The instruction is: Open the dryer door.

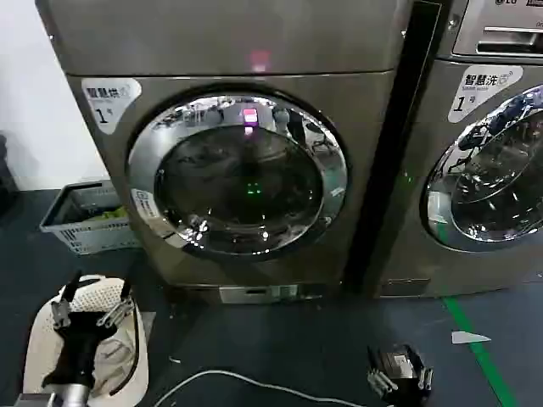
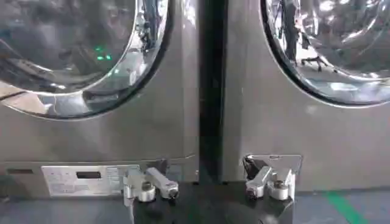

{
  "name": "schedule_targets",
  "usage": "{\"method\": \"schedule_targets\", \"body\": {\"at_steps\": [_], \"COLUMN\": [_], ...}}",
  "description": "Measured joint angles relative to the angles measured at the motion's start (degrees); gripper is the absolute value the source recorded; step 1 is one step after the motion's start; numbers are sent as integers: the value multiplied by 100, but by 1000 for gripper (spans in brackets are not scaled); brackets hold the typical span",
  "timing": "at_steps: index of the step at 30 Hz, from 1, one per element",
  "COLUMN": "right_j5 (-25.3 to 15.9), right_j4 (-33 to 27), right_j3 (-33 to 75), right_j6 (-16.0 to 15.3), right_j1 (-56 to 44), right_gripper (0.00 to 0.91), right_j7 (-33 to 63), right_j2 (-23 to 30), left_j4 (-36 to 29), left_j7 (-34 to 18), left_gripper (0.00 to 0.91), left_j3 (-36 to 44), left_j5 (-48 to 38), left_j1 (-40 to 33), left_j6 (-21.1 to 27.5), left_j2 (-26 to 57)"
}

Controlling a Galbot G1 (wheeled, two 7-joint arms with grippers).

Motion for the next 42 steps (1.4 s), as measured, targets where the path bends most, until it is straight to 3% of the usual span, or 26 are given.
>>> {"method": "schedule_targets", "body": {"at_steps": [8, 16, 23, 29, 42], "right_j5": [108, 590, 1053, 1325, 2032], "right_j4": [103, -90, -359, -625, -1323], "right_j3": [-356, -1271, -2210, -3167, -4799], "right_j6": [52, -91, -136, -137, -162], "right_j1": [646, 1902, 3275, 4537, 6822], "right_gripper": [907, 907, 907, 907, 907], "right_j7": [-438, -691, -763, -681, -723], "right_j2": [-964, -2176, -2849, -3089, -2850], "left_j4": [-181, -392, -580, -683, -774], "left_j7": [31, 56, 112, 179, 265], "left_gripper": [907, 907, 907, 907, 907], "left_j3": [-85, -262, -290, -297, -257], "left_j5": [-97, -160, -129, -45, 136], "left_j1": [55, 296, 527, 652, 633], "left_j6": [111, 108, 99, 29, 33], "left_j2": [101, 171, 54, -8, -171]}}
